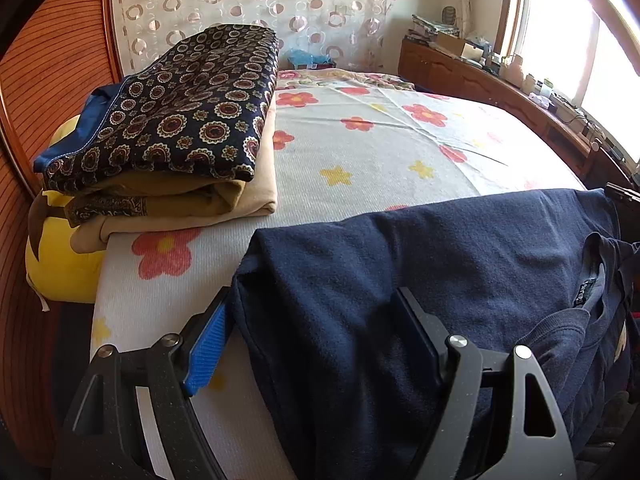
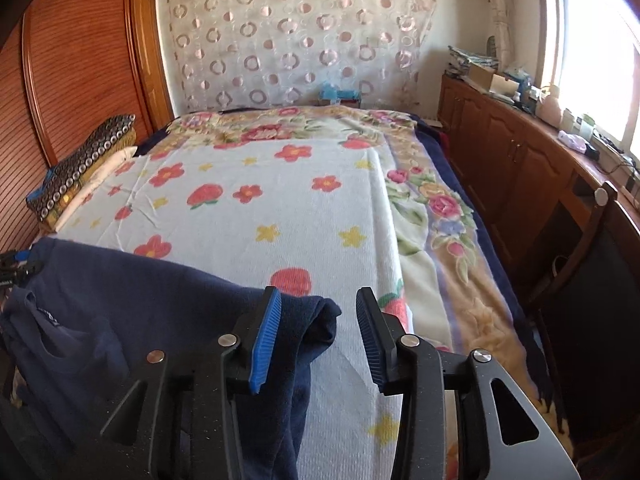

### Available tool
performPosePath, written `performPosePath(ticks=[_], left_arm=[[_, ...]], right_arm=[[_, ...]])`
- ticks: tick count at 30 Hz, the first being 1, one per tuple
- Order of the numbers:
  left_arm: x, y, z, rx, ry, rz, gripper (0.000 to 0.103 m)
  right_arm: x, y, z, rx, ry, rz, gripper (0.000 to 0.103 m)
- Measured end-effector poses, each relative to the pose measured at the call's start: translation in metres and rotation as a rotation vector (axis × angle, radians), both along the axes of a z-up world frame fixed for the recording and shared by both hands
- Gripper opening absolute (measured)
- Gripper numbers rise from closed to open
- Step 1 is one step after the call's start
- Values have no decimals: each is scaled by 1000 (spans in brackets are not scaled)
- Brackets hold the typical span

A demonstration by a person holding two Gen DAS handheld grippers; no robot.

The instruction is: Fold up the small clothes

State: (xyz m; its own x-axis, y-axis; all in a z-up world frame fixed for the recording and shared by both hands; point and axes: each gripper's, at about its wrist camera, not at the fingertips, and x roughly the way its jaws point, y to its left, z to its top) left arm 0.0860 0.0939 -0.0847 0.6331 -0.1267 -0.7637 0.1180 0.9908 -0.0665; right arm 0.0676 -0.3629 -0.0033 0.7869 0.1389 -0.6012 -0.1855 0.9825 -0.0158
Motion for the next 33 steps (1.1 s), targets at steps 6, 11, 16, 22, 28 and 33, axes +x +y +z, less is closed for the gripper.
performPosePath(ticks=[6,11,16,22,28,33], left_arm=[[6,9,4,22,4,22,79],[14,18,13,28,-10,31,79],[20,25,22,27,-30,35,79],[25,29,15,0,7,24,75],[23,21,5,-24,44,-21,64],[20,12,6,-46,51,-83,25]], right_arm=[[11,6,-3,-31,54,44,44],[22,-1,-8,-29,105,48,47],[32,-5,-8,-17,137,47,48],[39,-4,-10,-7,143,55,53],[35,2,-15,-24,140,80,51],[32,8,-14,-22,141,150,14]])
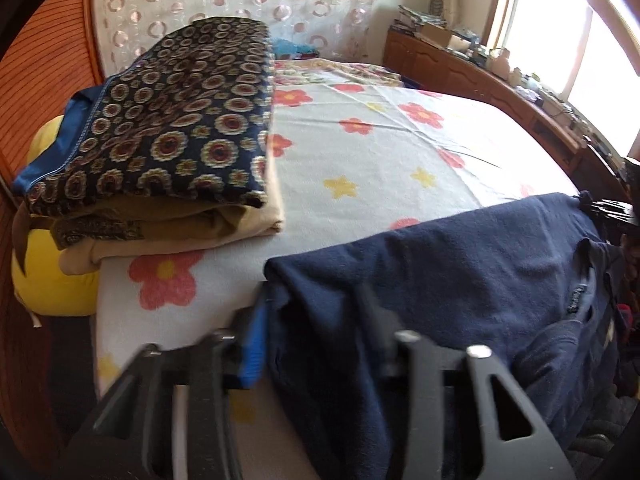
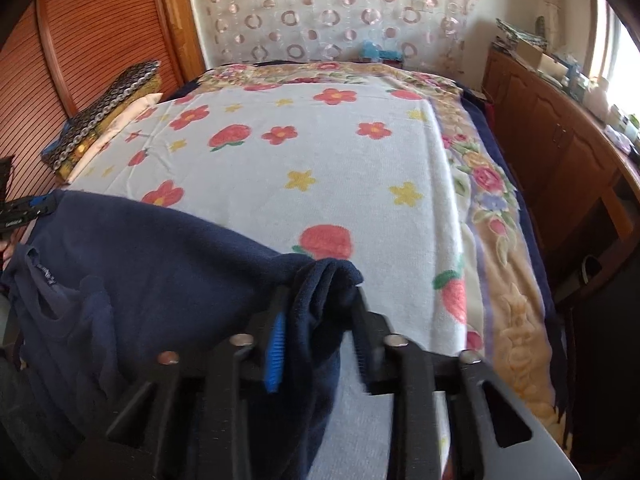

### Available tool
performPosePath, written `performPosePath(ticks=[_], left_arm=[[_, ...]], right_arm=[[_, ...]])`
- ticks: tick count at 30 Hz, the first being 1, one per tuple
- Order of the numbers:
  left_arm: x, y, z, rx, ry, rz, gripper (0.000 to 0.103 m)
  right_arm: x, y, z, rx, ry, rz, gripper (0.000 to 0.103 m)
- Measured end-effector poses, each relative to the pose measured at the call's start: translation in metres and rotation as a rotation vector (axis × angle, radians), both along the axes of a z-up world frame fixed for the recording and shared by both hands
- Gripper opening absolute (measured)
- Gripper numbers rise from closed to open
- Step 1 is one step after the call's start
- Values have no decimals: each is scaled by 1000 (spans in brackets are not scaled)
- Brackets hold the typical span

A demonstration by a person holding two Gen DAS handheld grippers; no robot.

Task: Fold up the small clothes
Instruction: 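Lift the navy shirt high with both grippers and fold it over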

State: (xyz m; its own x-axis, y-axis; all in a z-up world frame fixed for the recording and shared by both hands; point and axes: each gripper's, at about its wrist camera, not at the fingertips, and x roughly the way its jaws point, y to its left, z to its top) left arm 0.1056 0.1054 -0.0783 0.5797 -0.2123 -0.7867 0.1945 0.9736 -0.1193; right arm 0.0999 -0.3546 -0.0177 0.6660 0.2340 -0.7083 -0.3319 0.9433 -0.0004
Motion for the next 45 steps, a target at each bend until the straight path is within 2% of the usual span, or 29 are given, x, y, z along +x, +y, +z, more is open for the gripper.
performPosePath(ticks=[1,3,6,10,15,18,23,29,34,38,41,42,45], left_arm=[[-3,-4,2,3,-4,-14,14],[-10,-8,10,2,-29,-29,10],[-32,-10,44,-29,-127,-19,10],[-71,-19,106,-75,-290,-44,9],[-111,-36,184,-105,-480,-106,9],[-129,-37,223,-102,-583,-102,9],[-150,-24,269,-102,-700,-81,9],[-168,-14,302,-93,-799,-56,9],[-172,-11,312,-92,-844,-55,9],[-170,-11,318,-84,-869,-51,9],[-169,-13,319,-77,-872,-49,9],[-163,-13,318,-70,-865,-44,9],[-144,-12,309,-61,-836,-31,9]], right_arm=[[-3,2,0,-3,-10,13,12],[-10,6,1,-14,-38,11,11],[-32,5,16,48,-109,18,10],[-82,-4,59,124,-260,-8,10],[-147,-10,117,154,-434,-12,9],[-179,-14,150,162,-512,2,9],[-218,-23,200,164,-620,15,9],[-259,-31,244,138,-736,8,9],[-289,-35,260,141,-800,-4,9],[-304,-28,263,124,-834,-7,9],[-293,-22,252,110,-839,-8,9],[-286,-17,240,104,-834,-8,9],[-262,-13,233,88,-805,-16,9]])
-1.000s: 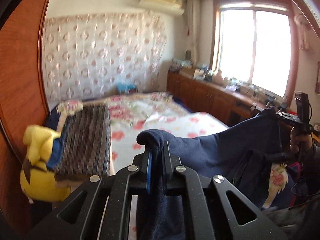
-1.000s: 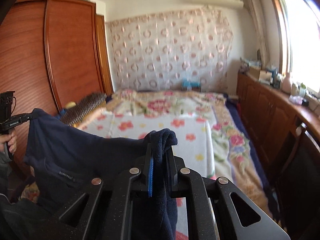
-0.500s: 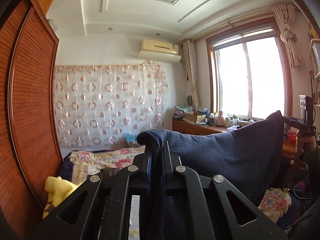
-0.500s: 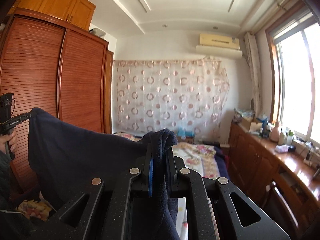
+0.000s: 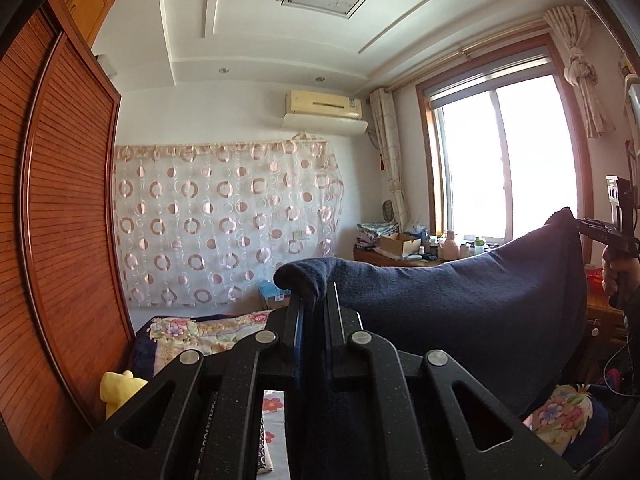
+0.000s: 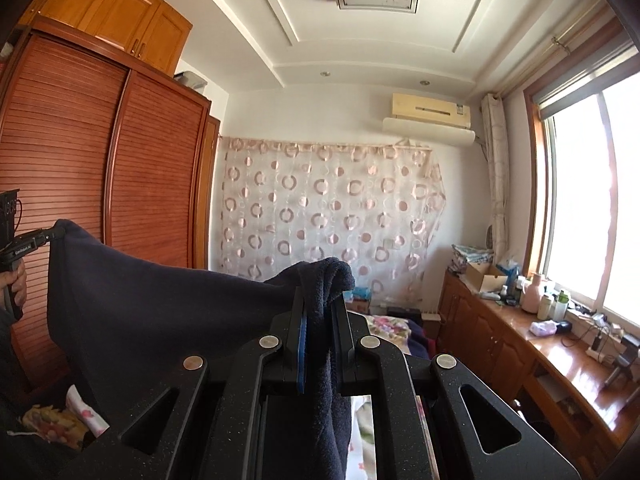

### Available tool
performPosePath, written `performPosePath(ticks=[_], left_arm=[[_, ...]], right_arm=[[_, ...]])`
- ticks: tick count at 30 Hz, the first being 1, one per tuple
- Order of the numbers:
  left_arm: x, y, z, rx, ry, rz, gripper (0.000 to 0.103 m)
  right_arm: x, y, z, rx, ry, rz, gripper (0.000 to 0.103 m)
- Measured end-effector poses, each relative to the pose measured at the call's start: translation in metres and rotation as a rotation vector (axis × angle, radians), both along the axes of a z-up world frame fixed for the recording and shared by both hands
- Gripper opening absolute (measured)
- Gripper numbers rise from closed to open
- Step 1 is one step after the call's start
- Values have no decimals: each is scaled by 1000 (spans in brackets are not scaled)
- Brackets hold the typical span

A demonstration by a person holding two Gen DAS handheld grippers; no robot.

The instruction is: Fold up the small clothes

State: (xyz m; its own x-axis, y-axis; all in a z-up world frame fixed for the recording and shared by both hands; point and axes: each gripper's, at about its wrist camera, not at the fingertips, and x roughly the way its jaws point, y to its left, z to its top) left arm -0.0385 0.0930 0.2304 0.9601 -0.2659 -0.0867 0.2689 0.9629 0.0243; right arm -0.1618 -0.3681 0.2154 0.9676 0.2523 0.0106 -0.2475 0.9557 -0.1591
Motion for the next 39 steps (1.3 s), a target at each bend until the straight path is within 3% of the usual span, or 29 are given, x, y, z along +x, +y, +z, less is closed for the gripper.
performPosePath(ticks=[4,10,13,14,15,16,17,21,28,37,39], left_arm=[[59,-1,-22,15,83,43,9],[178,-6,-95,28,235,96,10],[231,-3,-139,54,316,143,22],[239,-2,-149,58,345,137,24],[245,-2,-159,61,368,131,33],[246,-2,-169,67,387,140,41],[244,-2,-174,64,402,141,42],[220,-4,-186,47,433,119,78],[184,-15,-193,33,480,59,79],[151,-20,-246,34,603,62,79],[148,-22,-257,49,632,66,78]], right_arm=[[62,5,-1,-7,91,-21,9],[218,27,-55,-30,305,-80,10],[303,39,-102,-34,443,-112,21],[328,42,-120,-24,497,-131,23],[351,44,-137,-13,559,-139,23],[366,48,-151,-14,597,-155,23],[374,52,-164,-32,605,-180,23],[376,63,-178,-27,629,-166,31],[331,36,-173,-14,617,-131,34],[283,4,-212,36,682,-144,35],[277,0,-222,24,710,-149,43]])
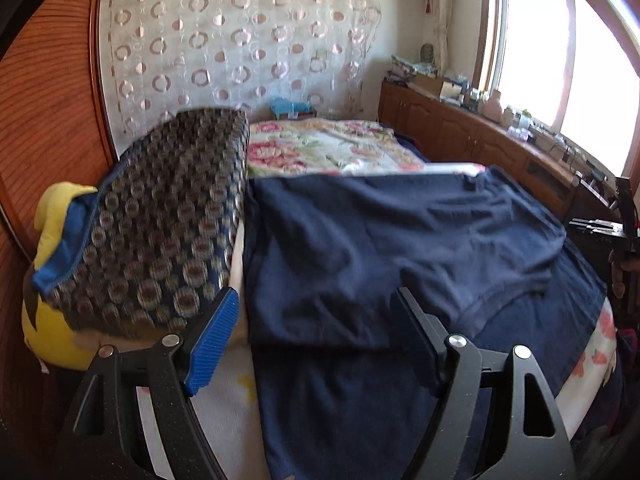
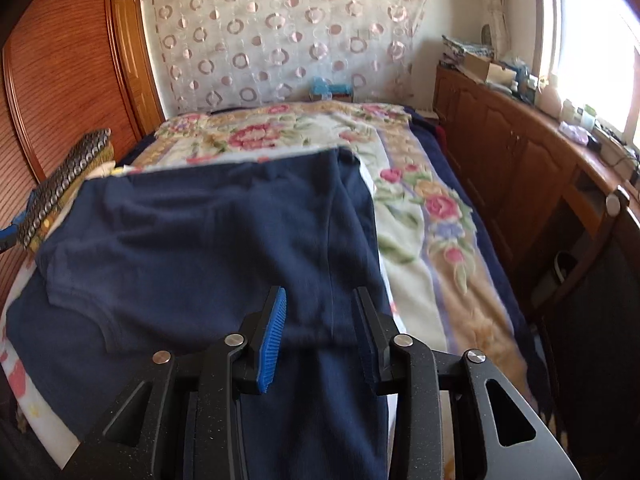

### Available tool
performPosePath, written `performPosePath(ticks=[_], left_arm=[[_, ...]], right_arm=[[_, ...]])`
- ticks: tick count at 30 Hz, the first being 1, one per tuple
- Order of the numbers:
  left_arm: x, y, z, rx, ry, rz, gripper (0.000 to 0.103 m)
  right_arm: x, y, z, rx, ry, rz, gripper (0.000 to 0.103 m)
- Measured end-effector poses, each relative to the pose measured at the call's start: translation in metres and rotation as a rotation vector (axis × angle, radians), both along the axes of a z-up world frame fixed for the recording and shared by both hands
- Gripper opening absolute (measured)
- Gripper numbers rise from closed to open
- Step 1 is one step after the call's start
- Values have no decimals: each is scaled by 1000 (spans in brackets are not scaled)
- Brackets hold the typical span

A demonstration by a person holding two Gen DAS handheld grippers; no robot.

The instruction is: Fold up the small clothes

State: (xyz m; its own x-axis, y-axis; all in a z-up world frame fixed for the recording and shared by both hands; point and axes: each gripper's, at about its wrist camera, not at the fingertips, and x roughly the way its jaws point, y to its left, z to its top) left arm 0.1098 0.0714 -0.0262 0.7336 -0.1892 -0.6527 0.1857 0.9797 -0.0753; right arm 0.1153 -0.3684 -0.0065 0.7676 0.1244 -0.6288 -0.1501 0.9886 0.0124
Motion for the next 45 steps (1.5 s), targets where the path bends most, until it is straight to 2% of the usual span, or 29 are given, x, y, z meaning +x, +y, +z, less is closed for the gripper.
performPosePath(ticks=[1,6,10,16,20,27,35,37,39,45], left_arm=[[-1,-1,-7,8,16,4,79],[-1,2,-25,0,80,15,79],[3,-2,-41,45,128,16,79],[8,-2,-54,43,172,18,79],[9,-5,-55,66,170,18,79],[14,-5,-55,73,180,26,87],[12,-6,-54,78,201,9,87],[8,-5,-51,77,182,18,88],[4,-3,-45,60,152,20,87],[8,10,-29,-117,117,21,74]], right_arm=[[-1,-2,-4,-6,7,-9,46],[0,-17,-12,46,55,-60,46],[7,-10,-10,63,67,-26,46],[21,-4,-17,93,79,-10,46],[25,-4,-25,75,67,-40,46],[18,5,-29,31,46,-43,48],[17,11,-28,-18,48,-39,52],[17,13,-27,-34,48,-38,54],[17,14,-27,-42,48,-38,54],[17,13,-27,-39,48,-35,54]])
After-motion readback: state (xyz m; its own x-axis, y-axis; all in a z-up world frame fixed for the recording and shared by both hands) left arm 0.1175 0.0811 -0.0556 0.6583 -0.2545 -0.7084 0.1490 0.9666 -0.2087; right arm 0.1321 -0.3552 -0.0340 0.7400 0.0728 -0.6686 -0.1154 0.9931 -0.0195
